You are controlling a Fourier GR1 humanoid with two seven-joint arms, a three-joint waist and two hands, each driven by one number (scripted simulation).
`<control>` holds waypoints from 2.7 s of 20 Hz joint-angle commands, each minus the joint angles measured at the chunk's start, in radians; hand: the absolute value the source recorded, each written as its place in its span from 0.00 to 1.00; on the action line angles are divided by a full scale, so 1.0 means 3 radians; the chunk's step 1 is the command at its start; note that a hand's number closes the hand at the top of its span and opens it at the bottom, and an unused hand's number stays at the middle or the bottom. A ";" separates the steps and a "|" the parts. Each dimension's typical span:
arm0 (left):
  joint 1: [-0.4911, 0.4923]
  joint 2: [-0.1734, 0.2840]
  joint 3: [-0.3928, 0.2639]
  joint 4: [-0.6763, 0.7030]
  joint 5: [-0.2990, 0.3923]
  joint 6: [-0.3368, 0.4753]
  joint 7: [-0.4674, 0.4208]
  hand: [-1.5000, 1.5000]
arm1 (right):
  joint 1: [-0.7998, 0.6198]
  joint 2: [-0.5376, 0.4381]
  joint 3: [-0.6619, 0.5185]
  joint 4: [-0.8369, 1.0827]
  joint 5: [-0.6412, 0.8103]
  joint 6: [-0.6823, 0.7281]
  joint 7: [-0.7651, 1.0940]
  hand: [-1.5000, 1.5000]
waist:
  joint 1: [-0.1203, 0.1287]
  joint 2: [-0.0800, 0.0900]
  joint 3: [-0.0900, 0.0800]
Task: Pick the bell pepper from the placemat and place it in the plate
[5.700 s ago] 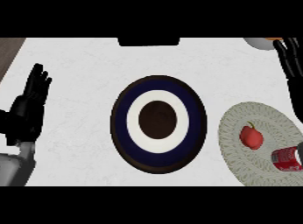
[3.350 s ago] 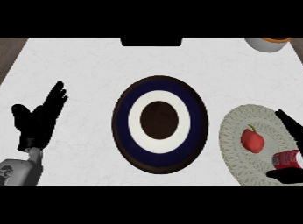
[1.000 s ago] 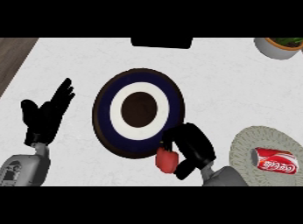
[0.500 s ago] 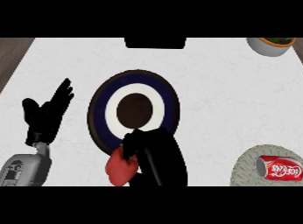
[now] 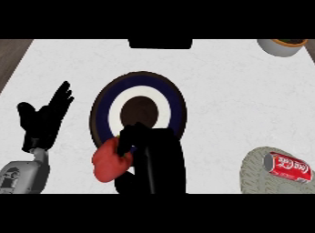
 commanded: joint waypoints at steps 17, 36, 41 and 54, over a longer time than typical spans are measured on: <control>0.0057 0.0053 0.0198 -0.0017 0.0044 -0.0143 -0.0091 0.50 | 0.0461 -0.0184 -0.1127 0.1107 -0.1418 -0.0104 -0.1340 1.00 | -0.0038 0.0027 0.0006; 0.0039 -0.0088 0.0123 -0.0084 -0.0108 -0.0064 0.0026 0.50 | 0.0624 0.0013 -0.1690 0.0317 -0.2628 -0.0064 -0.2928 0.00 | -0.0089 0.0008 0.0006; 0.0102 -0.0055 0.0146 -0.0036 -0.0148 -0.0079 -0.0072 0.50 | 0.0854 0.0017 -0.1844 0.0247 -0.3481 0.0276 -0.2852 0.00 | -0.0059 0.0019 0.0007; -0.0106 -0.0141 0.0271 0.0102 -0.0150 -0.0188 0.0003 0.50 | 0.1226 -0.0209 -0.2504 0.0537 -0.3841 0.1088 -0.3679 0.00 | -0.0068 0.0016 0.0004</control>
